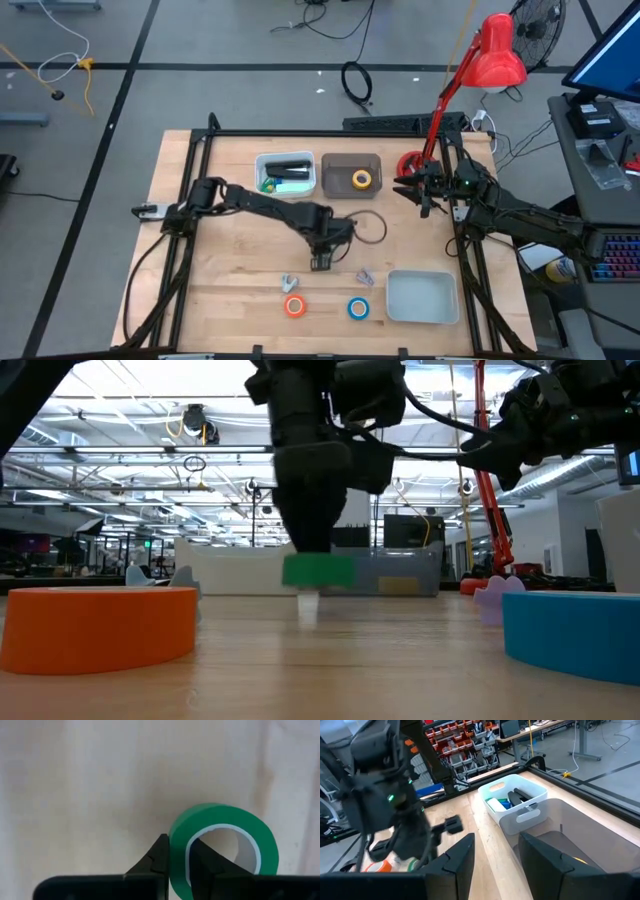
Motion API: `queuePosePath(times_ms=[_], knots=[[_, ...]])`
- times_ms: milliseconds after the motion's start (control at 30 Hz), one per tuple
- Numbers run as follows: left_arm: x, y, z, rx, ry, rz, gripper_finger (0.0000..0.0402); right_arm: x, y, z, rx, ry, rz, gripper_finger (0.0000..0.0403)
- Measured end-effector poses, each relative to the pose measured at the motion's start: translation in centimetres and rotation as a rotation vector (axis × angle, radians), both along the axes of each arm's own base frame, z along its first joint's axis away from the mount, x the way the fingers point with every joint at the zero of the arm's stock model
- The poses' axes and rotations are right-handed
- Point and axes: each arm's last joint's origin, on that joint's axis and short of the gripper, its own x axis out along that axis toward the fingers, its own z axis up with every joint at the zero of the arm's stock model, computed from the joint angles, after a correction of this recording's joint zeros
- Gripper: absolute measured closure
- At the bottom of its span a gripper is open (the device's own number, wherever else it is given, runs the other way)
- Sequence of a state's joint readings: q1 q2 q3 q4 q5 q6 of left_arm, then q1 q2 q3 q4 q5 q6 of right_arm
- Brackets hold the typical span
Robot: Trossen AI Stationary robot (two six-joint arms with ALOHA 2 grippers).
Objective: Pick and place Stapler, Stapler remover, tape
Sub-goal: Put the green tape into the black bin
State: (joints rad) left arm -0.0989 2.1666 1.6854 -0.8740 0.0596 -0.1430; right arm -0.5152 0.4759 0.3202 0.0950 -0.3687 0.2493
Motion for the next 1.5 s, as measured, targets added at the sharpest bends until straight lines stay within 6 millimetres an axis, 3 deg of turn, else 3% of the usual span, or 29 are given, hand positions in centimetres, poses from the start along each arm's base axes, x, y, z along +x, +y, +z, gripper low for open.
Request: queuePosePath(times_ms=[200, 333, 533, 900, 1033, 1233, 1500], knots=[[1.0, 3.6, 3.7, 0.065, -0.022, 0.072, 0.0363, 0.0, 0.0, 0.3, 0.004, -0.033, 0.000, 0.0259], [2.4, 6.3, 6.9, 0.095, -0.172, 0.101, 0.0363, 0.1, 0.0, 1.1, 0.071, -0.123, 0.000, 0.0259], [3.5, 9.9, 11.3, 0.151, -0.365, 0.079, 0.0363, 0.1, 0.4, 1.9, 0.067, -0.189, 0.148, 0.0259], [4.2, 15.6, 16.9, 0.148, -0.724, 0.065, 0.0363, 0.8, -0.2, 2.0, 0.074, -0.218, 0.073, 0.0236], [4.4, 16.9, 17.8, 0.062, -0.844, 0.031, 0.0363, 1.3, -0.5, 2.0, 0.086, -0.229, 0.071, 0.0212], [4.1, 17.6, 17.8, 0.041, -0.843, 0.028, 0.0363, 2.1, -1.0, 2.5, 0.117, -0.312, 0.071, 0.0171], [4.2, 17.6, 18.0, 0.057, -0.865, 0.020, 0.0363, 3.3, -1.8, 1.4, 0.170, -0.278, 0.024, 0.0137]])
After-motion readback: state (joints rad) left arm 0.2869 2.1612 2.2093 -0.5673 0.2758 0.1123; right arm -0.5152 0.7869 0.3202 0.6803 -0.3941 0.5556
